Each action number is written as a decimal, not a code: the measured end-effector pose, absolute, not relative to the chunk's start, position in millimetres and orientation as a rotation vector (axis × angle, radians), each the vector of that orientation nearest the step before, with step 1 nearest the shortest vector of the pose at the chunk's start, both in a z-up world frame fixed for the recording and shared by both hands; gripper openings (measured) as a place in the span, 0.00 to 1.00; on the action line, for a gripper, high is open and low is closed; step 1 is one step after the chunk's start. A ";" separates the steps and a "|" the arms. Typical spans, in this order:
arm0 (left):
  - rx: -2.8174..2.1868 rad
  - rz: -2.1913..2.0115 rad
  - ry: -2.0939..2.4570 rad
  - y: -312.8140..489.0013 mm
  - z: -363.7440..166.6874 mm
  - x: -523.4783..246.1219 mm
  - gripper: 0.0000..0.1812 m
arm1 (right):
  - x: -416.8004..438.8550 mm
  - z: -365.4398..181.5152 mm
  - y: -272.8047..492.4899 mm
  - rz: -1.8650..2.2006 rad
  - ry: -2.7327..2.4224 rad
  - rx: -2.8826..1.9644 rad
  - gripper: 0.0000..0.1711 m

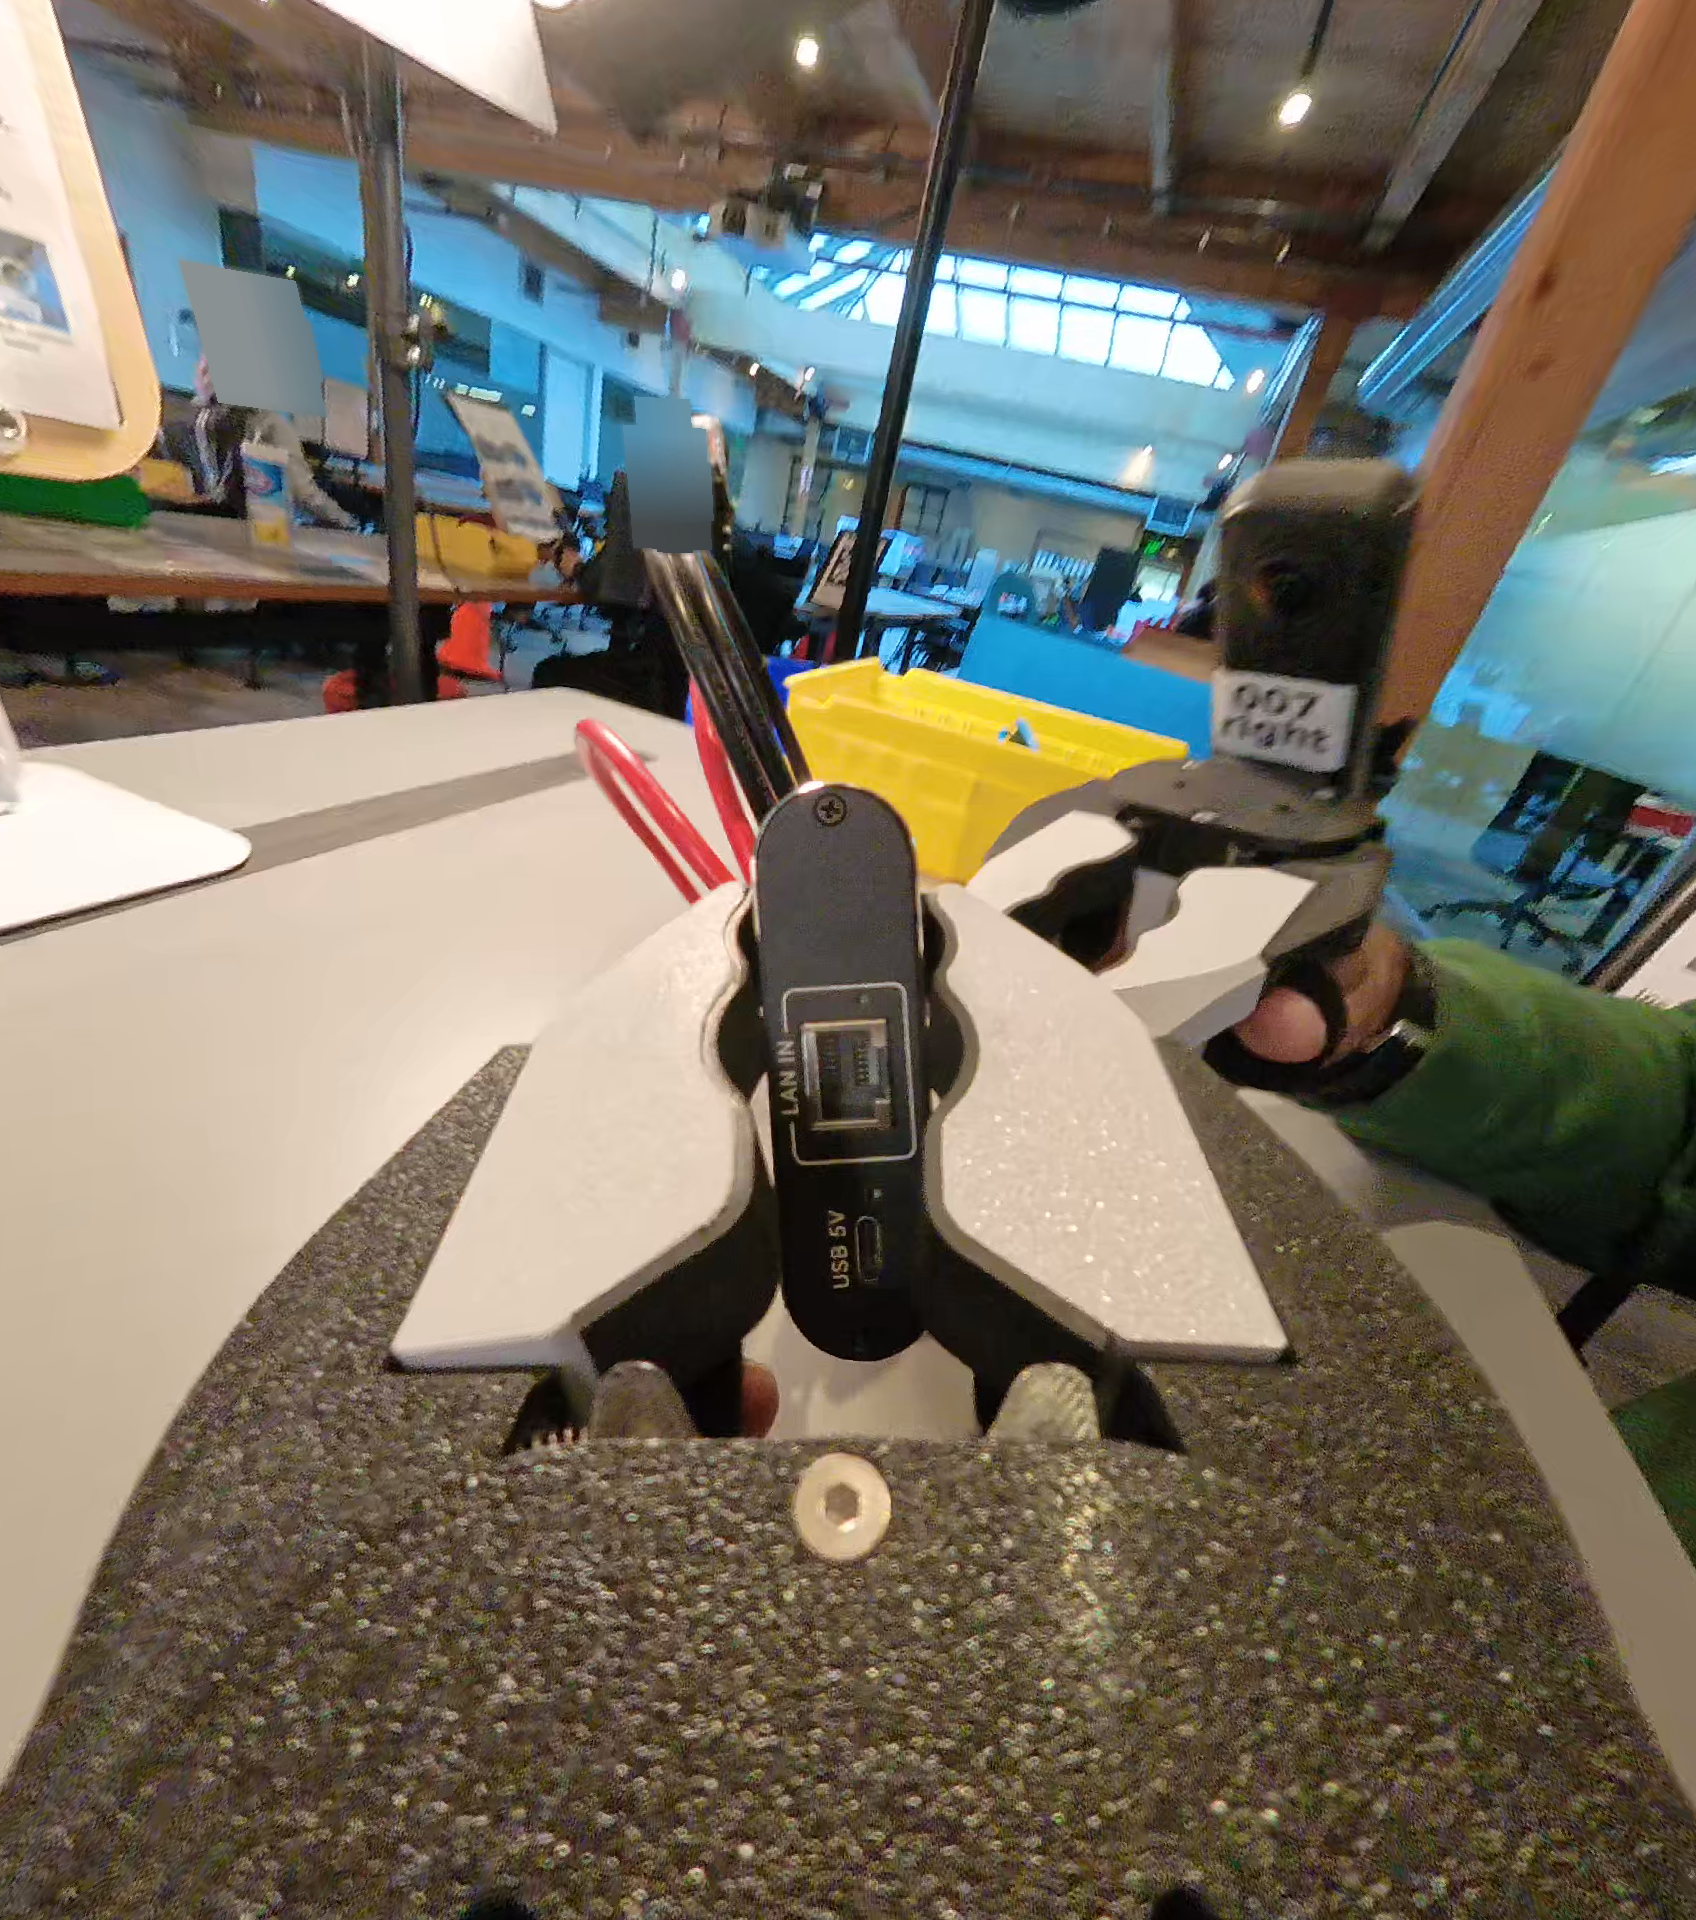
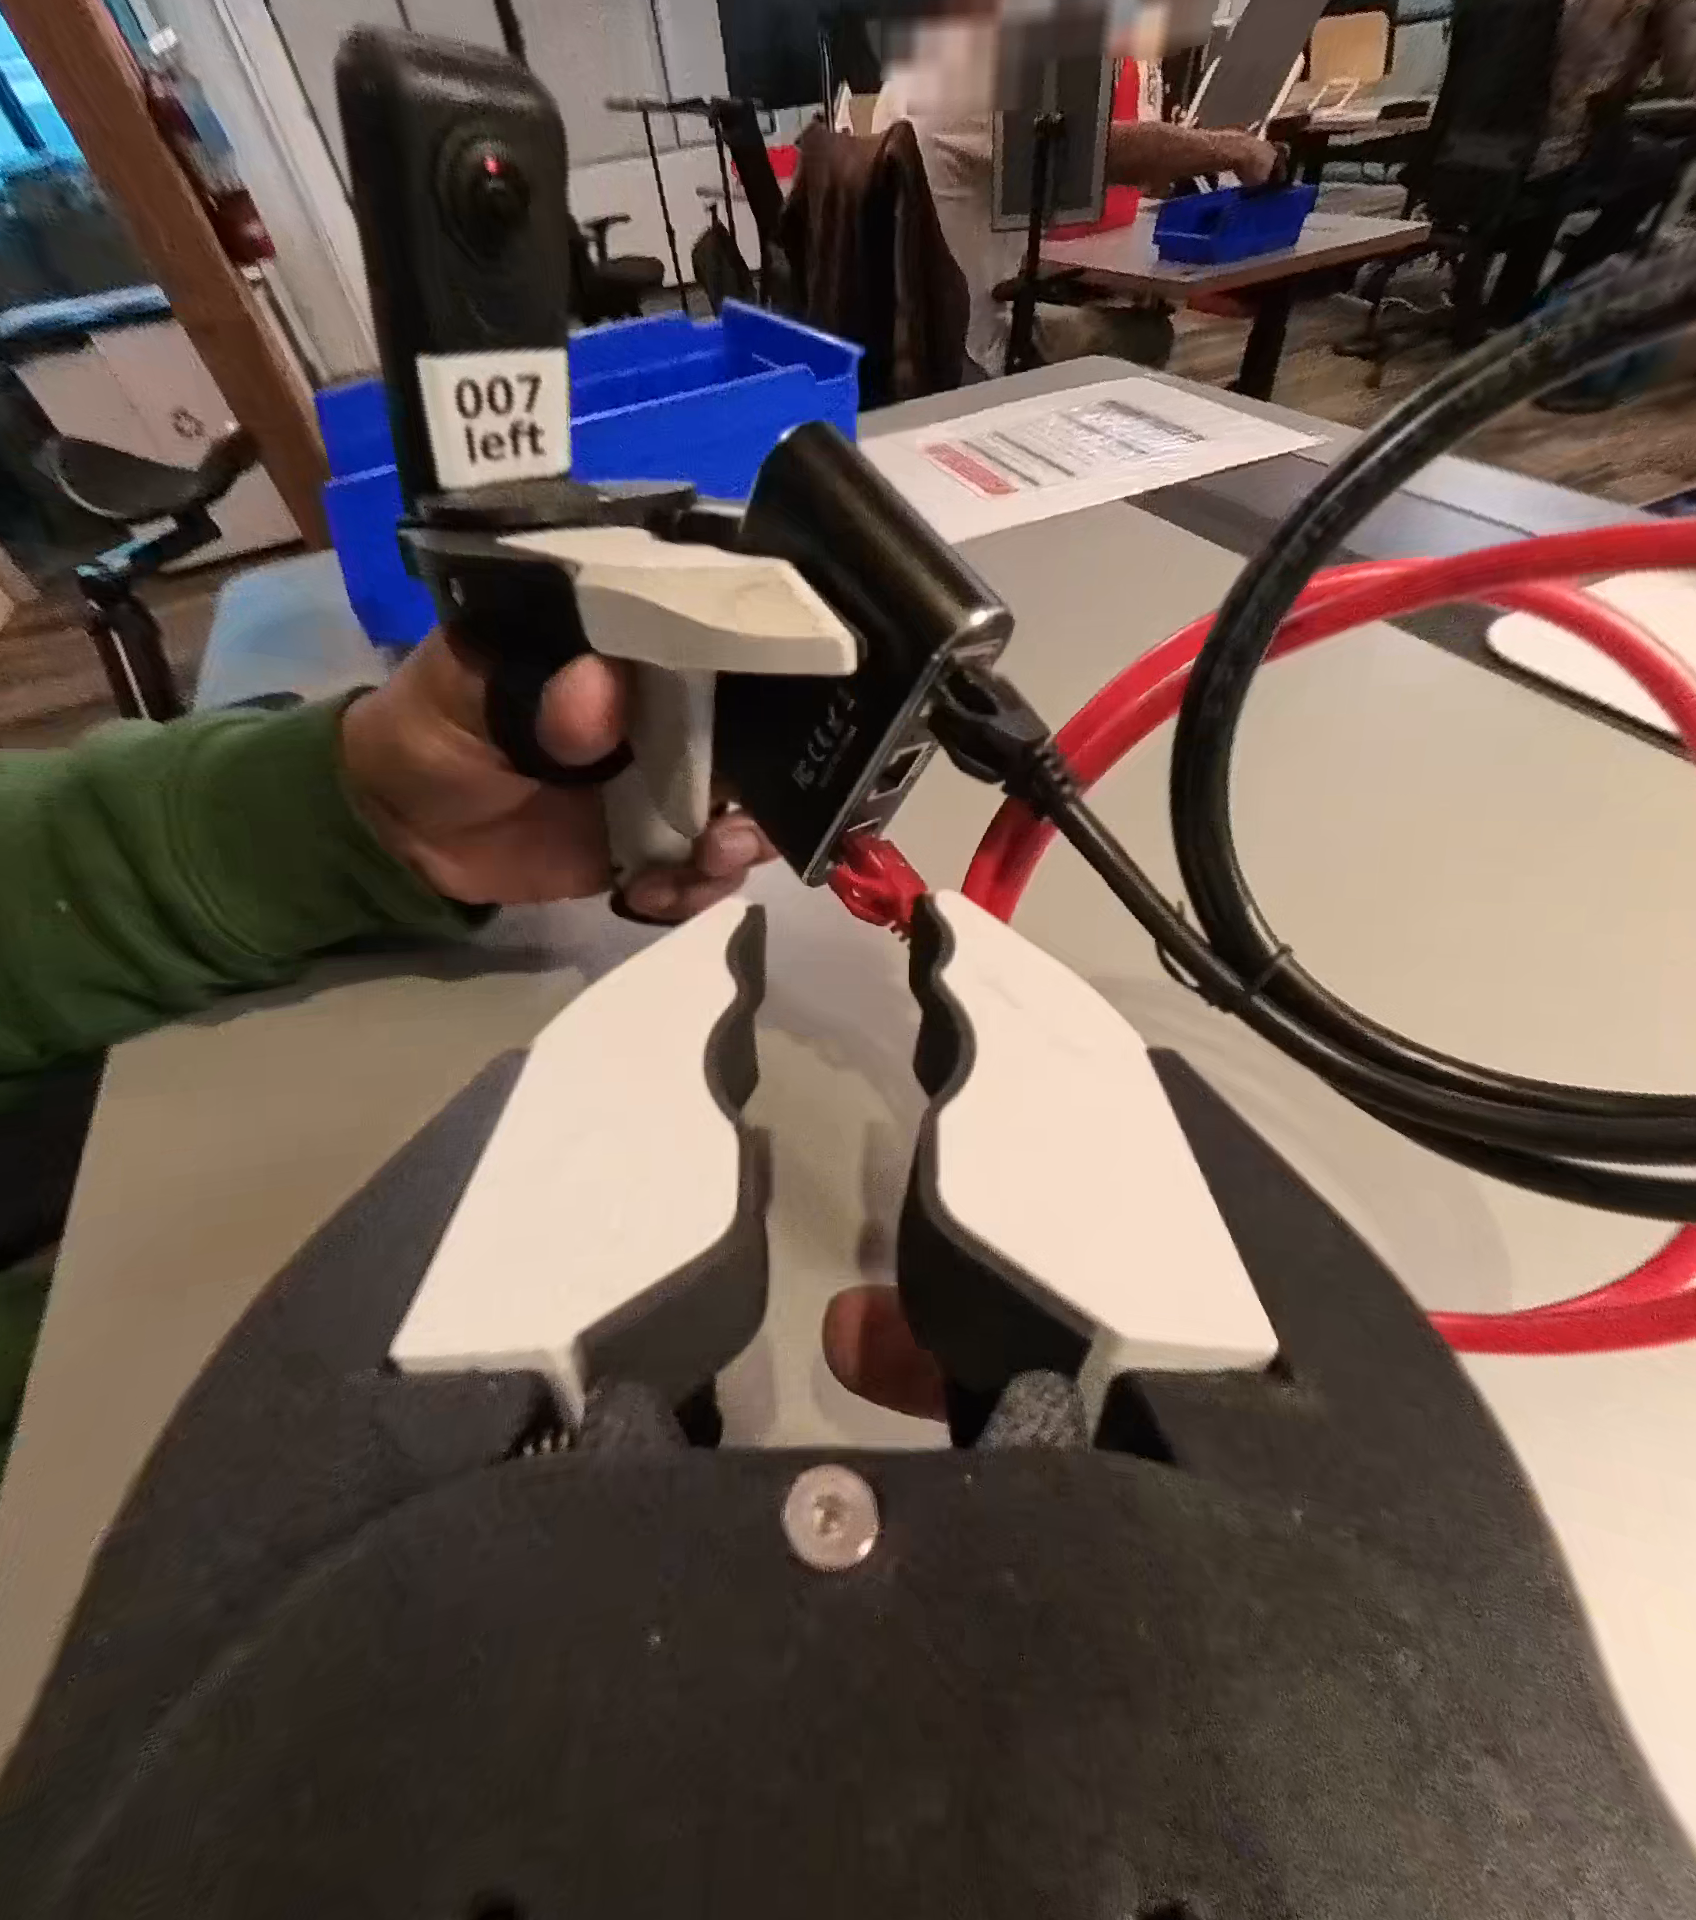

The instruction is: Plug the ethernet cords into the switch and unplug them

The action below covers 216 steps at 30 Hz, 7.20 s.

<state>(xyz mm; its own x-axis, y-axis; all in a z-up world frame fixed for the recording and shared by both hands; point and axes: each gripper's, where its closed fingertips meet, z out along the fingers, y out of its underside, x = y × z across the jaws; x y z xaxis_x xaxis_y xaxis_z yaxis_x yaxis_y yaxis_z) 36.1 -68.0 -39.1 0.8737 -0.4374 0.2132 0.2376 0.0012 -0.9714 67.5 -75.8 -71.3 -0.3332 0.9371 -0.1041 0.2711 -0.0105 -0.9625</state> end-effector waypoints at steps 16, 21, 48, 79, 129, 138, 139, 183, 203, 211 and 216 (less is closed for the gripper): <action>-1.402 -0.668 0.258 -75.4 -28.9 60.9 0.16 | 65.0 -55.0 -78.8 1.440 -1.526 -1.206 0.13; -1.492 -0.647 0.275 -73.5 -38.3 62.4 0.17 | 64.5 -60.2 -73.5 1.400 -1.545 -1.220 0.13; -1.700 -0.242 0.755 -72.6 -87.5 103.8 0.15 | 91.6 -48.2 -63.2 1.010 -1.750 -0.837 0.16; -1.764 -0.273 0.879 -82.7 -119.9 90.0 0.15 | 93.6 -123.1 -64.8 0.776 -2.015 -0.762 0.11; -1.607 0.031 0.909 -69.3 -106.1 86.4 0.16 | 82.7 -97.6 -62.0 0.641 -1.852 -0.682 0.10; -1.533 -0.038 0.907 -71.8 -96.1 93.1 0.16 | 86.0 -94.2 -64.6 0.689 -1.846 -0.636 0.10; -1.534 -0.031 0.915 -71.7 -96.6 93.5 0.16 | 86.4 -94.9 -64.5 0.682 -1.849 -0.629 0.10; -1.374 0.496 1.033 -68.3 -72.7 90.3 0.16 | 85.6 -73.1 -60.5 0.670 -1.732 -0.802 0.09; -1.493 0.319 0.931 -61.6 -72.1 87.5 0.18 | 83.5 -72.2 -52.1 0.682 -1.685 -0.942 0.08; -1.409 0.574 1.014 -62.6 -68.5 88.5 0.16 | 84.6 -69.2 -53.7 0.893 -1.671 -1.022 0.07; -1.509 0.267 0.908 -61.8 -72.8 88.7 0.16 | 84.1 -73.0 -52.1 0.654 -1.707 -0.889 0.08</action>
